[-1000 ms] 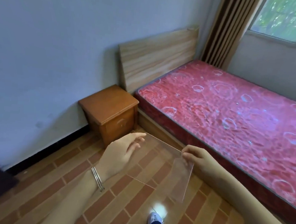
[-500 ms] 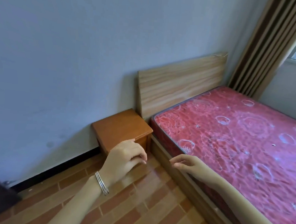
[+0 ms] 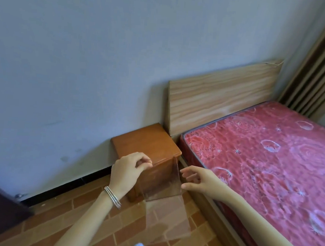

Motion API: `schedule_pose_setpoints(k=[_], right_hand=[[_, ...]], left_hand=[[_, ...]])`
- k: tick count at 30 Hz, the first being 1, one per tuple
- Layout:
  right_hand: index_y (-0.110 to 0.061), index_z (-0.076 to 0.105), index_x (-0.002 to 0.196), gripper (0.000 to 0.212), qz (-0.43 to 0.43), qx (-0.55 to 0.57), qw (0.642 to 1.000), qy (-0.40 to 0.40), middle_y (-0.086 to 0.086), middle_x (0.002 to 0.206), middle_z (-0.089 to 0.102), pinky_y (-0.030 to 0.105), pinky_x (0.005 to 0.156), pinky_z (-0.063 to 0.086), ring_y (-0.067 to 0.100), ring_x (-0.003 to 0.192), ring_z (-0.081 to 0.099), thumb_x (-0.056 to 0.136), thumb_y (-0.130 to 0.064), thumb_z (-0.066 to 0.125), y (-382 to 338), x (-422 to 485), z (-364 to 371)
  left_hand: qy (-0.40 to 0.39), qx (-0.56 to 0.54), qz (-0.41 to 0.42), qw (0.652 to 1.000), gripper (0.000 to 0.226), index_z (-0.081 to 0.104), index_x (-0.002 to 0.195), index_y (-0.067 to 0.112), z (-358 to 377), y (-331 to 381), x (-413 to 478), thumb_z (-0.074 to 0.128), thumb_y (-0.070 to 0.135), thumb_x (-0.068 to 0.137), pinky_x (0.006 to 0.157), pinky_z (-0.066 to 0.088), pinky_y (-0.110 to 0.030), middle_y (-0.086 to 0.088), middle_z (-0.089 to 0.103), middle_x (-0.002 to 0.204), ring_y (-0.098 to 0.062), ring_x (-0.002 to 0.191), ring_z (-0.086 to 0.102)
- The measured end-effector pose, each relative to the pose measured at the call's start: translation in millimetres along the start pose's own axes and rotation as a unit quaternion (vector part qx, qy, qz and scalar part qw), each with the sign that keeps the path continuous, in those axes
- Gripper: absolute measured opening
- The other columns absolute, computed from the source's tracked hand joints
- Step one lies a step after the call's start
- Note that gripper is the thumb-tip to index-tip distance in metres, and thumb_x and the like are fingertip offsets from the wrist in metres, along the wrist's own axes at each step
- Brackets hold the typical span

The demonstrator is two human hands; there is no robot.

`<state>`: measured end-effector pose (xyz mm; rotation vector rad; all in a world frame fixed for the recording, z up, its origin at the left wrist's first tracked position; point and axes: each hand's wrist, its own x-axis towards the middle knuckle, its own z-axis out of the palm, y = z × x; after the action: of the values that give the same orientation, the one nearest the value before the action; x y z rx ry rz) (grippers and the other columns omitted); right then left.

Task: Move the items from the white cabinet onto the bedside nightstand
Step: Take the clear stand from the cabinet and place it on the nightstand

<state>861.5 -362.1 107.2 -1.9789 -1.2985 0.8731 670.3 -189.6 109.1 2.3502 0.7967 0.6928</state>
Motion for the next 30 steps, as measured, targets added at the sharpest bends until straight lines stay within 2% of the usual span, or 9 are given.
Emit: schedule_pose_setpoints(k=[3, 6, 8, 11, 15, 17, 20, 25, 30], right_hand=[[-0.024, 0.048, 0.127, 0.058, 0.071, -0.027, 0.996, -0.049, -0.005, 0.115, 0.058, 0.020, 0.083, 0.049, 0.005, 0.098, 0.059, 0.077, -0.045, 0.068, 11.7, 39.0, 0.8], [-0.023, 0.041, 0.126, 0.059, 0.141, 0.072, 0.982, -0.104, 0.002, 0.111, 0.061, 0.024, 0.075, 0.054, 0.014, 0.088, 0.067, 0.078, -0.038, 0.071, 10.5, 78.1, 1.3], [-0.020, 0.041, 0.122, 0.053, 0.163, 0.117, 0.974, -0.109, 0.007, 0.102, 0.065, 0.027, 0.071, 0.055, 0.018, 0.081, 0.069, 0.080, -0.030, 0.071, 3.4, 105.4, 2.5], [-0.007, 0.050, 0.110, 0.033, 0.152, 0.136, 0.977, -0.054, 0.006, 0.076, 0.070, 0.026, 0.063, 0.055, 0.020, 0.068, 0.066, 0.083, -0.014, 0.066, -10.3, 151.6, 6.1], [-0.002, 0.051, 0.106, 0.026, 0.139, 0.130, 0.982, -0.016, 0.017, 0.083, 0.070, 0.025, 0.060, 0.055, 0.022, 0.064, 0.067, 0.084, -0.006, 0.063, -18.8, 214.5, 12.2], [-0.001, 0.051, 0.106, 0.024, 0.141, 0.131, 0.981, -0.018, 0.020, 0.084, 0.068, 0.025, 0.059, 0.055, 0.021, 0.061, 0.066, 0.085, -0.004, 0.063, -17.6, 240.1, 15.6], [-0.003, 0.054, 0.101, 0.019, 0.147, 0.122, 0.981, -0.027, 0.014, 0.078, 0.067, 0.026, 0.058, 0.056, 0.019, 0.059, 0.066, 0.084, -0.003, 0.064, -14.4, 277.6, 20.8], [-0.005, 0.055, 0.095, 0.015, 0.159, 0.108, 0.979, -0.062, 0.007, 0.068, 0.066, 0.023, 0.054, 0.055, 0.013, 0.052, 0.064, 0.083, -0.004, 0.065, -2.3, 341.0, 30.1], [-0.001, 0.056, 0.104, 0.025, 0.190, 0.091, 0.973, -0.096, 0.007, 0.074, 0.069, 0.028, 0.063, 0.056, 0.012, 0.057, 0.065, 0.083, -0.009, 0.067, 18.7, 401.5, 36.8]], left_hand=[[0.018, -0.043, -0.044, 0.998, 0.004, 0.067, 0.077, 0.033, -9.5, -28.9, 35.3, 0.069, 0.032, 0.079, 0.072, 0.049, -0.029, 0.021, 0.068, 0.075, 0.000, 0.074, 0.063], [0.049, -0.098, -0.104, 0.988, 0.010, 0.066, 0.074, 0.033, -23.3, -58.7, 76.4, 0.070, 0.027, 0.080, 0.069, 0.051, -0.023, 0.017, 0.068, 0.066, 0.003, 0.068, 0.063], [0.063, -0.133, -0.139, 0.979, 0.008, 0.067, 0.074, 0.029, -31.6, -80.7, 101.8, 0.070, 0.026, 0.080, 0.071, 0.054, -0.029, 0.014, 0.069, 0.064, 0.002, 0.066, 0.065], [0.057, -0.170, -0.162, 0.970, 0.008, 0.068, 0.075, 0.026, -42.2, -110.8, 132.6, 0.071, 0.021, 0.080, 0.071, 0.056, -0.036, 0.009, 0.070, 0.067, -0.005, 0.067, 0.067], [0.037, -0.175, -0.151, 0.972, 0.009, 0.067, 0.079, 0.019, -61.5, -149.2, 164.2, 0.072, 0.012, 0.078, 0.065, 0.055, -0.022, 0.004, 0.070, 0.078, -0.011, 0.074, 0.066], [0.022, -0.169, -0.146, 0.975, 0.011, 0.066, 0.082, 0.016, -70.4, -169.4, 173.1, 0.073, 0.009, 0.077, 0.068, 0.051, -0.015, 0.003, 0.070, 0.082, -0.008, 0.076, 0.065], [-0.007, -0.154, -0.162, 0.975, 0.012, 0.065, 0.081, 0.015, -77.5, -195.4, 184.1, 0.073, 0.008, 0.076, 0.074, 0.050, -0.016, 0.003, 0.070, 0.083, -0.009, 0.079, 0.065], [0.035, -0.163, -0.259, 0.951, 0.012, 0.066, 0.076, 0.012, -66.9, -241.2, 219.2, 0.076, 0.018, 0.075, 0.067, 0.056, -0.029, 0.001, 0.068, 0.073, -0.017, 0.068, 0.066], [0.020, -0.175, -0.278, 0.944, 0.010, 0.069, 0.072, 0.012, -50.4, -274.3, 270.7, 0.077, 0.006, 0.072, 0.063, 0.057, -0.028, -0.003, 0.070, 0.071, -0.018, 0.070, 0.067]])
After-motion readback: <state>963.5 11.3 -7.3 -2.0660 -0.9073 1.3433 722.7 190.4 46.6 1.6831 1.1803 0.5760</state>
